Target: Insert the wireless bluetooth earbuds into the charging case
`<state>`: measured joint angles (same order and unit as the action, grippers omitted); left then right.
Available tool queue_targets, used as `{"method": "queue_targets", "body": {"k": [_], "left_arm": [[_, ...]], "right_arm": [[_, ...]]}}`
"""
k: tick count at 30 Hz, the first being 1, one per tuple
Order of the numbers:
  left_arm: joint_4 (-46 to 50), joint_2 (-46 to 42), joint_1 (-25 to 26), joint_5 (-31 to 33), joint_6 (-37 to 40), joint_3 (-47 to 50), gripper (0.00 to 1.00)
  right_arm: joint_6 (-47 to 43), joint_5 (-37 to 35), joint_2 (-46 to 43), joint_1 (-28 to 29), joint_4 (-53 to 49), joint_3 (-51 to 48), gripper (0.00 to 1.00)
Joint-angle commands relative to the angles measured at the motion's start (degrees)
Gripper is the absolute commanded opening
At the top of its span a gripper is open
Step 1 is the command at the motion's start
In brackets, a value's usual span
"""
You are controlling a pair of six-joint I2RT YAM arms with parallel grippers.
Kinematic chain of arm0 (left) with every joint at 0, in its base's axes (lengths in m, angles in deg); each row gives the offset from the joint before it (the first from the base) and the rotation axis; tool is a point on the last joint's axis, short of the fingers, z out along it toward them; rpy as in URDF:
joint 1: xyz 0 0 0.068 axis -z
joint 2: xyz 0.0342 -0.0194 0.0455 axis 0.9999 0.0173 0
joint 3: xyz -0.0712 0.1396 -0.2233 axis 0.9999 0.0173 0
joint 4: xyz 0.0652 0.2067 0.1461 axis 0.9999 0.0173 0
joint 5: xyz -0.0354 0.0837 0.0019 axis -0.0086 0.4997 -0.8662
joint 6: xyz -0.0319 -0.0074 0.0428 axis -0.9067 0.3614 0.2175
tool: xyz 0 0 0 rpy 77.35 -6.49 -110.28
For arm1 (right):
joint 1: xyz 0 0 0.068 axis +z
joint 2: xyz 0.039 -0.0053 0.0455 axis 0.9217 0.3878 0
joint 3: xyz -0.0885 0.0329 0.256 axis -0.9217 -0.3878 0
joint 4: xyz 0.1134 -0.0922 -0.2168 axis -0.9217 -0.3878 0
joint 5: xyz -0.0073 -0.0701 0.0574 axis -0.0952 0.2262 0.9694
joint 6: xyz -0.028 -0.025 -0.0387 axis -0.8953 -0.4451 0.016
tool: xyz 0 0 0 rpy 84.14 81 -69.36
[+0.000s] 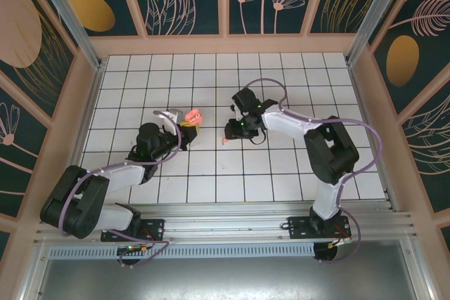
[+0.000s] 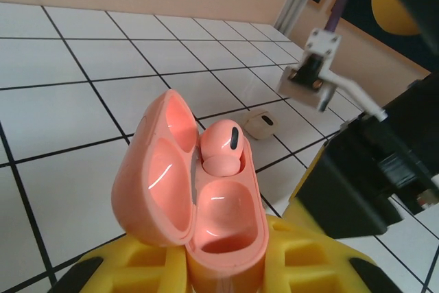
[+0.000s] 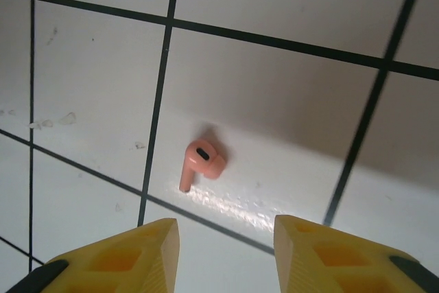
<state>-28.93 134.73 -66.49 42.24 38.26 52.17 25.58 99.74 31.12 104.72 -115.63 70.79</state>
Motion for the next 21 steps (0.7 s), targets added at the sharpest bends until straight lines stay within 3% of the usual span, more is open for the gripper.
{"method": "queue_targets", "body": {"k": [1,21], "left_arm": [[2.02,-1.66,-0.4,1.73,0.84,0.45,0.21],[3.21,-3.01,-0.46,1.33,1.89,0.08,0.21]], "right_arm": [[1.0,-0.76,3.13,1.02,-2.49,3.56,0.41],[0.73,1.47,12.67,2.45,-2.12,9.88,0.36]]}}
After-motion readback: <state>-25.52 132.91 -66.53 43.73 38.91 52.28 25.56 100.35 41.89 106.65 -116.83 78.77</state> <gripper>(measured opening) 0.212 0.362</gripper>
